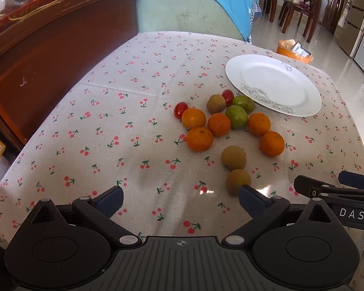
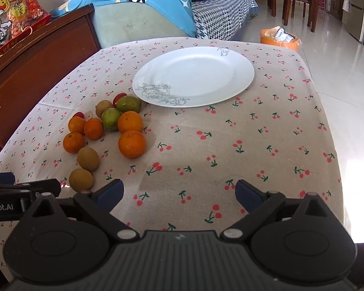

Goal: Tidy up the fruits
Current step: 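Move both tools toward the fruit pile and open the grippers, then grasp a mandarin orange with the right gripper while the left gripper grasps a kiwi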

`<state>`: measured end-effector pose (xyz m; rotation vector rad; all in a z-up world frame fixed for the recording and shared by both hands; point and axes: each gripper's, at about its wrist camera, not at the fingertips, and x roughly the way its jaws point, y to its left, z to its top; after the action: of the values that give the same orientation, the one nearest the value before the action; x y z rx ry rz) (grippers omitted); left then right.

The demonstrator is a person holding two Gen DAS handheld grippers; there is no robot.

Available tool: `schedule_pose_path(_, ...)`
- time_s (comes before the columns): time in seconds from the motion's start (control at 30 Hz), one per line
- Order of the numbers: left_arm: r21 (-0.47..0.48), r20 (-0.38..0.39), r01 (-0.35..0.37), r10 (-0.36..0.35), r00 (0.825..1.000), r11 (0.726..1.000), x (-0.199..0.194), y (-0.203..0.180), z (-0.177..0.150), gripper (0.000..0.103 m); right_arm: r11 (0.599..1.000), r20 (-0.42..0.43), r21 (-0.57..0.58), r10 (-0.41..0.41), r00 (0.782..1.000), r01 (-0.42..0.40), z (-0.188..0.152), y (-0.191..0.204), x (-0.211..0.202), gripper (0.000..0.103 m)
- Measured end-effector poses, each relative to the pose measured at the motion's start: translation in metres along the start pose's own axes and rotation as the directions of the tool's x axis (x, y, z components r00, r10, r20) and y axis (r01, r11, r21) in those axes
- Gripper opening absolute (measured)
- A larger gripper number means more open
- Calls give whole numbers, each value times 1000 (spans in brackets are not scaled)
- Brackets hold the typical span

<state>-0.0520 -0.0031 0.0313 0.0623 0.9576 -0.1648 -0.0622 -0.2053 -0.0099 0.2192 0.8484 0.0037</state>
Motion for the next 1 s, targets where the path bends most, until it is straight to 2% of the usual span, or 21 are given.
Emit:
schedule_pose_path(0.23, -11, 7, 38, -38, 999, 999, -1, 1, -8, 101, 999, 23, -17, 35, 999, -35, -4, -2, -1, 82)
schedule_pose_path(0.57, 59, 59, 75, -79, 995, 995, 4, -20, -11, 90, 999, 58, -8, 41, 997, -41, 0, -7, -1, 58)
schedule_pose_path(0.77, 74, 87, 102, -108, 990, 992, 10, -28, -12, 74, 997, 69, 0, 82, 994, -82, 2, -7, 1, 49)
schedule_pose_path(0.8, 75, 91, 110, -116, 989, 991, 11, -29, -13, 67, 996, 71, 1, 89, 993, -90, 2, -7, 1, 49)
schedule_pose_path(0.87, 79, 91, 124, -131, 987, 989, 12, -31, -13, 61, 994, 76, 4, 109, 991, -109, 4, -6, 2, 46)
schedule_pose_path(1.0, 92, 100, 129, -138, 985, 987, 15, -35, -15, 58, 989, 88, -11, 150, 985, -150, 6, -1, 3, 44)
